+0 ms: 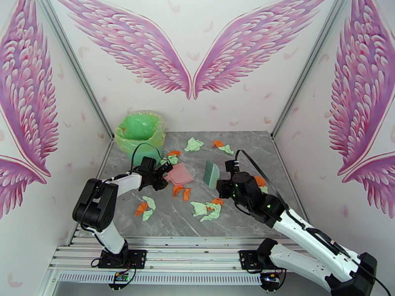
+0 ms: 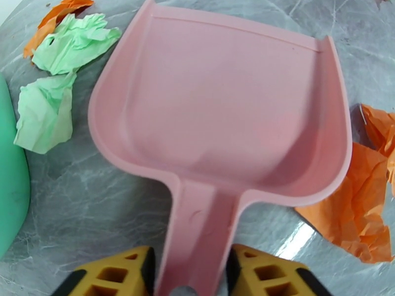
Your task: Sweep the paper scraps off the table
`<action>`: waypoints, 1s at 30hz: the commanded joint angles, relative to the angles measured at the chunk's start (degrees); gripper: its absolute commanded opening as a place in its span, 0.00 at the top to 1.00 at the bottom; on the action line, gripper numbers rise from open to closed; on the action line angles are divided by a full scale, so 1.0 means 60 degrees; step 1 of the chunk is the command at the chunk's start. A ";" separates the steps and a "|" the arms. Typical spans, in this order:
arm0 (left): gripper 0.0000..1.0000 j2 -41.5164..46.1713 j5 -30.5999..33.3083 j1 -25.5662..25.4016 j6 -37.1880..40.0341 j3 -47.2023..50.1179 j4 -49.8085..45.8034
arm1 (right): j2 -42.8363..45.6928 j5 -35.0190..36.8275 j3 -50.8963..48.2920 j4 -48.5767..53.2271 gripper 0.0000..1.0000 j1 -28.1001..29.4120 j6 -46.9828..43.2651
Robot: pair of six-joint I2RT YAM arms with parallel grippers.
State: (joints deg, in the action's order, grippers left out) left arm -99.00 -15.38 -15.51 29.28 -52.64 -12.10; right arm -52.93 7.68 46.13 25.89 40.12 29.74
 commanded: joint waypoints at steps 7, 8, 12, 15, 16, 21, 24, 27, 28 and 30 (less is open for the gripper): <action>0.73 0.0209 0.0103 -0.0184 -0.0073 0.0014 0.0292 | 0.0238 -0.0065 -0.0071 -0.0192 1.00 -0.0076 0.0165; 0.73 0.0236 -0.0045 -0.0173 -0.0125 0.0035 0.0313 | 0.0265 -0.0065 -0.0056 -0.0154 1.00 -0.0080 0.0170; 0.75 0.0455 -0.0354 -0.0224 -0.0277 0.0124 0.0368 | 0.0437 -0.0037 -0.0039 0.0011 1.00 -0.0080 0.0185; 0.76 0.0667 -0.0211 -0.0409 -0.0294 0.0175 0.0272 | 0.0577 0.0008 -0.0120 0.0074 1.00 -0.0079 0.0225; 0.77 0.0754 -0.0124 -0.0514 -0.0288 0.0162 0.0219 | 0.0608 0.0001 -0.0143 0.0093 1.00 -0.0077 0.0241; 0.79 0.1374 0.0216 -0.0976 -0.0334 0.0141 -0.0066 | 0.0752 0.0033 -0.0275 0.0139 1.00 -0.0080 0.0317; 0.84 0.1864 0.0509 -0.1274 -0.0522 0.0174 -0.0099 | 0.0797 0.0111 -0.0263 0.0280 1.00 -0.0080 0.0332; 0.92 0.2191 0.0910 -0.1520 -0.0807 -0.0069 -0.0504 | 0.0877 0.0360 -0.0147 0.0585 1.00 -0.0095 0.0274; 0.95 0.2238 0.1095 -0.1555 -0.0904 -0.0228 -0.0772 | 0.0936 0.0484 -0.0065 0.0753 1.00 -0.0101 0.0252; 1.00 0.2309 0.1502 -0.1603 -0.1071 -0.0547 -0.1280 | 0.1061 0.0708 0.0120 0.1184 1.00 -0.0185 0.0244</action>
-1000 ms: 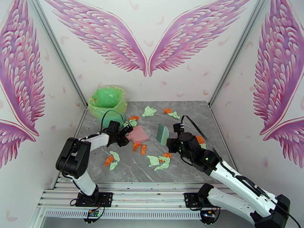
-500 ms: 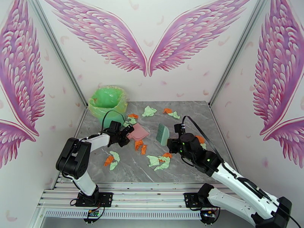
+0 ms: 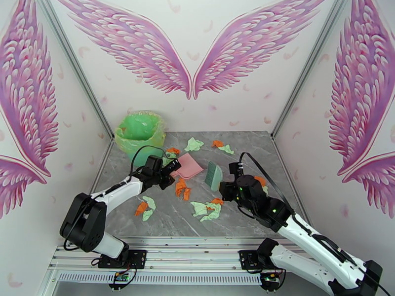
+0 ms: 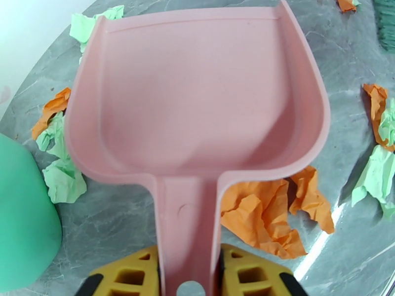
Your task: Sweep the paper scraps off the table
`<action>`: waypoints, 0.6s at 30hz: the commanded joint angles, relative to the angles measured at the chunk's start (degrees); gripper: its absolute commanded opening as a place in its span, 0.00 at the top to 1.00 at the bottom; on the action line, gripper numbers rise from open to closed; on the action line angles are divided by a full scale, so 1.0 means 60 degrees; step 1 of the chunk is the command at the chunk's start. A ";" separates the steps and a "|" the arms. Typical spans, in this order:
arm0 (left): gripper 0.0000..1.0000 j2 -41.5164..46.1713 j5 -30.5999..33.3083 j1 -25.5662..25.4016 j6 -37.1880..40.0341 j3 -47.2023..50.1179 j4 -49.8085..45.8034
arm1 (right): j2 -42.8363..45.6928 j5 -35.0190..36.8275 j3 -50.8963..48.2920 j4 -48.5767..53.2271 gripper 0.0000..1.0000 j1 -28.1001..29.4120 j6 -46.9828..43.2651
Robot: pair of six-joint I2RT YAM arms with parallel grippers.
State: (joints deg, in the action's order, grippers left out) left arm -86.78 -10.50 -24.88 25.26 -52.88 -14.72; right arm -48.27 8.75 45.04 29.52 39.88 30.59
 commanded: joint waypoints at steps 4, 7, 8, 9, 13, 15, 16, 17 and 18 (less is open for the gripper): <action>1.00 0.0564 0.0889 -0.0250 -0.0847 -0.0899 -0.1329 | 0.0658 0.0494 0.0663 0.1495 1.00 -0.0768 -0.0002; 1.00 0.0990 0.0851 -0.0428 -0.1176 -0.1057 -0.1637 | 0.0869 0.0256 0.0837 0.2015 1.00 -0.1359 -0.0127; 1.00 0.1184 0.0904 -0.0459 -0.1314 -0.1060 -0.1700 | 0.0907 0.0161 0.0871 0.2126 1.00 -0.1530 -0.0169; 1.00 0.1425 0.0955 -0.0459 -0.1457 -0.1034 -0.1777 | 0.0938 -0.0024 0.0887 0.2211 1.00 -0.1754 -0.0204; 1.00 0.2605 0.1249 -0.0546 -0.2090 -0.0782 -0.1939 | 0.0733 -0.0935 0.0800 0.2015 1.00 -0.2434 -0.0209; 1.00 0.3114 0.1320 -0.0569 -0.2403 -0.0776 -0.2123 | 0.0319 -0.1576 0.0785 0.1631 1.00 -0.2686 -0.0115; 1.00 0.3332 0.1371 -0.0569 -0.2555 -0.0833 -0.2334 | 0.0046 -0.1926 0.0800 0.1341 1.00 -0.2794 -0.0037; 1.00 0.3494 0.1450 -0.0561 -0.2672 -0.0925 -0.2567 | -0.0210 -0.2164 0.0820 0.1033 1.00 -0.2848 0.0037; 1.00 0.3650 0.1617 -0.0567 -0.2801 -0.1079 -0.2884 | -0.0584 -0.2471 0.0875 0.0736 1.00 -0.2880 0.0146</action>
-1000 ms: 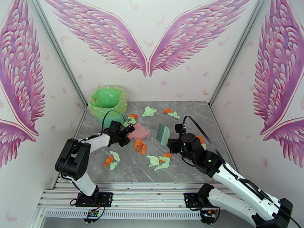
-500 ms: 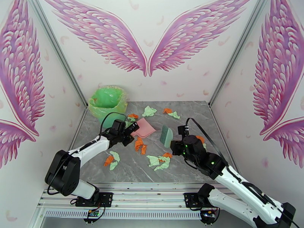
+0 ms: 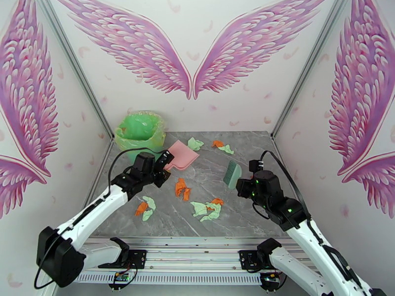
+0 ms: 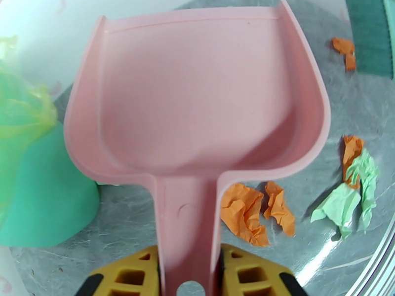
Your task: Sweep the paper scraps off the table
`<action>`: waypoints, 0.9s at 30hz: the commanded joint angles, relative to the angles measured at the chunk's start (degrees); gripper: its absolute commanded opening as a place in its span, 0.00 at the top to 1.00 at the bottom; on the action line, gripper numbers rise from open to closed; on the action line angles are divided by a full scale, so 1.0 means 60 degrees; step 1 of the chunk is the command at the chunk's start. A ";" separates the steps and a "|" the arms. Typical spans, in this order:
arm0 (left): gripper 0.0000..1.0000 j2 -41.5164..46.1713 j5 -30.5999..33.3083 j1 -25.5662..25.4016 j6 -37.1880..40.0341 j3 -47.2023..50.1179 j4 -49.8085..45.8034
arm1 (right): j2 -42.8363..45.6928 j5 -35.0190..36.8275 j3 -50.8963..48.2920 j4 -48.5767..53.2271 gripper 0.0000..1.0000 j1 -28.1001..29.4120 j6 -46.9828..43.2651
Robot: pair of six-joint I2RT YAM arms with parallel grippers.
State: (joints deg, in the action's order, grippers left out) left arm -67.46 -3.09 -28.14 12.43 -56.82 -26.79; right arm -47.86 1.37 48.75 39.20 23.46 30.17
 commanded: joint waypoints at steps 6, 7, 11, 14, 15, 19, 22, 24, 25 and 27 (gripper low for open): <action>1.00 0.1014 0.1085 -0.0006 -0.0987 -0.1374 -0.2859 | -0.3346 -0.2957 0.1488 -0.2764 1.00 -0.0085 0.1159; 1.00 0.1098 0.1189 0.0022 -0.1079 -0.1447 -0.3043 | -0.3747 -0.3131 0.1735 -0.3032 1.00 -0.0040 0.1327; 1.00 0.1687 0.1093 0.0232 -0.1407 -0.1234 -0.3078 | -0.5822 -0.3688 0.3302 -0.4129 1.00 0.0223 0.2111; 1.00 0.1938 0.0723 0.0281 -0.1507 -0.1084 -0.2962 | -0.7803 -0.4289 0.5125 -0.4380 1.00 0.0264 0.2727; 1.00 0.1964 0.0682 0.0283 -0.1528 -0.1092 -0.2976 | -0.8529 -0.4462 0.5824 -0.4408 1.00 0.0269 0.2911; 1.00 0.1931 0.0634 0.0315 -0.1501 -0.1078 -0.3077 | -1.1362 -0.4988 0.9145 -0.3953 1.00 0.0290 0.3585; 1.00 0.1968 0.0564 0.0326 -0.1500 -0.1005 -0.3124 | -1.3007 -0.5028 1.1297 -0.3462 1.00 0.0357 0.4026; 1.00 0.1986 0.0533 0.0325 -0.1500 -0.0949 -0.3167 | -1.3859 -0.4980 1.2330 -0.3283 1.00 0.0417 0.4349; 1.00 0.2001 0.0520 0.0329 -0.1500 -0.0920 -0.3182 | -1.4214 -0.4951 1.2689 -0.3253 1.00 0.0438 0.4550; 1.00 0.2040 0.0515 0.0330 -0.1485 -0.0916 -0.3208 | -1.4731 -0.4923 1.3077 -0.3355 1.00 0.0488 0.4915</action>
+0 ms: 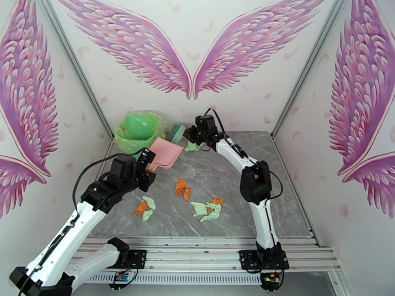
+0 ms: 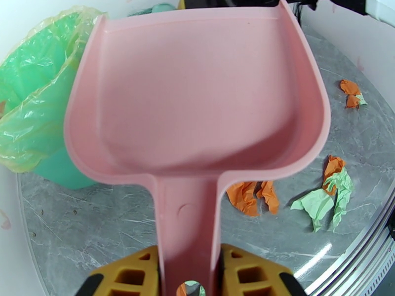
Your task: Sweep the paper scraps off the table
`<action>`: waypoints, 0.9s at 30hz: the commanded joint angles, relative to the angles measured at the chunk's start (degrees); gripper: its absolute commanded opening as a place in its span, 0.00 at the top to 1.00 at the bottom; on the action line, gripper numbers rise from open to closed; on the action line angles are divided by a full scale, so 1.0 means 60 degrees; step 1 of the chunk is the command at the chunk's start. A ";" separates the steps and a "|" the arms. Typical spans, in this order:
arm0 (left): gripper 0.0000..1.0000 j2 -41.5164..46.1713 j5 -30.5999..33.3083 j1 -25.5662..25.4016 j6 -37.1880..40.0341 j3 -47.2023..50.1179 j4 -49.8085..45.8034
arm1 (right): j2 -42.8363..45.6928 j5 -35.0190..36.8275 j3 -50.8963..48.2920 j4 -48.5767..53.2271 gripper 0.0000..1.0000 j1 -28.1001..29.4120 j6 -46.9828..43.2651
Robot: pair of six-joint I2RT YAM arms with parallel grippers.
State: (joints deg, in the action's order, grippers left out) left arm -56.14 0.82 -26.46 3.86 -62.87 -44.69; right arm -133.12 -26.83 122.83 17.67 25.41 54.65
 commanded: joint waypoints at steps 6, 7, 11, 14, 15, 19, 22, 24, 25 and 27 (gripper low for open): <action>1.00 0.0158 -0.0237 0.0049 -0.0033 0.0020 -0.0266 | -0.1345 -0.0009 0.0872 -0.0001 1.00 0.0427 0.1298; 1.00 0.0161 -0.0273 0.0048 -0.0042 0.0020 -0.0259 | -0.1441 0.0011 0.0861 -0.0001 1.00 0.0456 0.1311; 1.00 0.0200 -0.0400 0.0052 -0.0042 0.0041 -0.0272 | -0.1744 -0.0013 0.0857 -0.0098 1.00 0.0510 0.1431; 1.00 0.0201 -0.0400 0.0045 -0.0021 0.0063 -0.0272 | -0.1897 -0.0014 0.0823 -0.0045 1.00 0.0511 0.1403; 1.00 0.0202 -0.0400 0.0054 -0.0031 0.0067 -0.0272 | -0.1935 -0.0025 0.0788 -0.0002 1.00 0.0509 0.1368; 1.00 0.0192 -0.0386 0.0068 -0.0013 0.0095 -0.0272 | -0.1846 -0.0056 0.0315 0.0165 1.00 0.0486 0.1089; 1.00 0.0196 -0.0372 0.0049 -0.0009 0.0121 -0.0301 | -0.1435 -0.0122 -0.0729 -0.0033 1.00 0.0374 0.0926; 1.00 0.0201 -0.0371 0.0061 -0.0011 0.0150 -0.0301 | -0.0990 -0.0234 -0.1695 -0.0409 1.00 0.0255 0.0890; 1.00 0.0198 -0.0369 0.0064 -0.0013 0.0148 -0.0301 | -0.0728 -0.0325 -0.2248 -0.0601 1.00 0.0175 0.0861; 1.00 0.0175 -0.0384 0.0060 -0.0013 0.0159 -0.0301 | -0.0195 -0.0414 -0.3200 -0.0794 1.00 0.0012 0.0670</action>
State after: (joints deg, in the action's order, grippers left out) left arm -56.05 -0.80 -26.35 3.86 -62.59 -45.84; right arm -139.15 -28.75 109.51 11.40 26.96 60.58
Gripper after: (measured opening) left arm 0.287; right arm 0.129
